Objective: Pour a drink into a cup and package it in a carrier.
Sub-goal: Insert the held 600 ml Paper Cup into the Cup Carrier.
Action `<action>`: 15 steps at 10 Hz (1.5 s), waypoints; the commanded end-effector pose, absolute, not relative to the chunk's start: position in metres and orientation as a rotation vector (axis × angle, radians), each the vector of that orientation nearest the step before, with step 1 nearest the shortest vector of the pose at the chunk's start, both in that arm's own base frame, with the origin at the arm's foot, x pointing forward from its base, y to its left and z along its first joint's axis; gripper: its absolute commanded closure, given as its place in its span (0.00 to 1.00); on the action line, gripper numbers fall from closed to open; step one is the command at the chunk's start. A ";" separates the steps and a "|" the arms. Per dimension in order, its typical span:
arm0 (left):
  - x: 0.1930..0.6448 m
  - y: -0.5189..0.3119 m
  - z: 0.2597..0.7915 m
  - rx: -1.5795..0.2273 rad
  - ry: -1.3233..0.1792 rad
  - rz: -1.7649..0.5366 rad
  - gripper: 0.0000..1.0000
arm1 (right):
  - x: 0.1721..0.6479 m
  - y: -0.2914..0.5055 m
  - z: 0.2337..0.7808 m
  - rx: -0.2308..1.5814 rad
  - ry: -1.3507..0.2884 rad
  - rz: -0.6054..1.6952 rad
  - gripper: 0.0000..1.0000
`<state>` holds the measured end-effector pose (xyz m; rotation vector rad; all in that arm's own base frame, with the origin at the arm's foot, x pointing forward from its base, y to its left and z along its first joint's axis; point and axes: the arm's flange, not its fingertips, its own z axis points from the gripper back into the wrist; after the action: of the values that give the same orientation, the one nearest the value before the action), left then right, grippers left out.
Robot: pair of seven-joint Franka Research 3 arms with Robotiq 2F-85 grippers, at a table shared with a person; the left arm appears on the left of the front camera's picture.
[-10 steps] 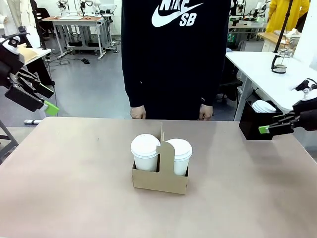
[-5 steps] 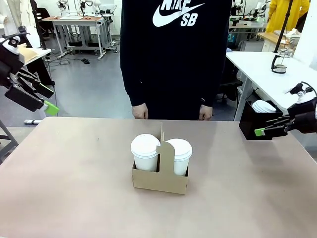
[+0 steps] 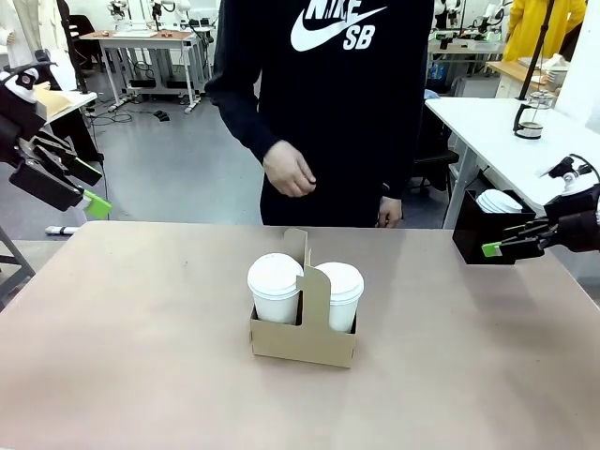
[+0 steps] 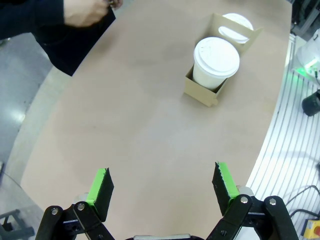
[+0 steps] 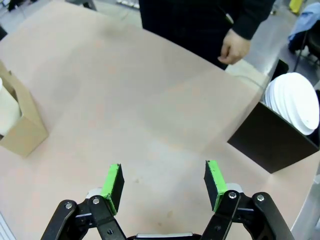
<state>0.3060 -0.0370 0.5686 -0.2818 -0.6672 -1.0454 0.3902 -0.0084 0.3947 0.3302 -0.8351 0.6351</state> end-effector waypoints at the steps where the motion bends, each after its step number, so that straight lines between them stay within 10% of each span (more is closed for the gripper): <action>1: 0.307 -0.037 0.568 -0.301 -0.684 -1.045 0.00 | 0.390 -0.010 0.397 0.321 -0.843 0.642 0.18; 15: 0.307 -0.037 0.568 -0.301 -0.684 -1.045 0.00 | 0.390 -0.010 0.397 0.321 -0.843 0.642 0.18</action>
<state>0.3060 -0.0370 0.5686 -0.2820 -0.6673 -1.0453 0.3902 -0.0084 0.3947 0.3302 -0.8351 0.6351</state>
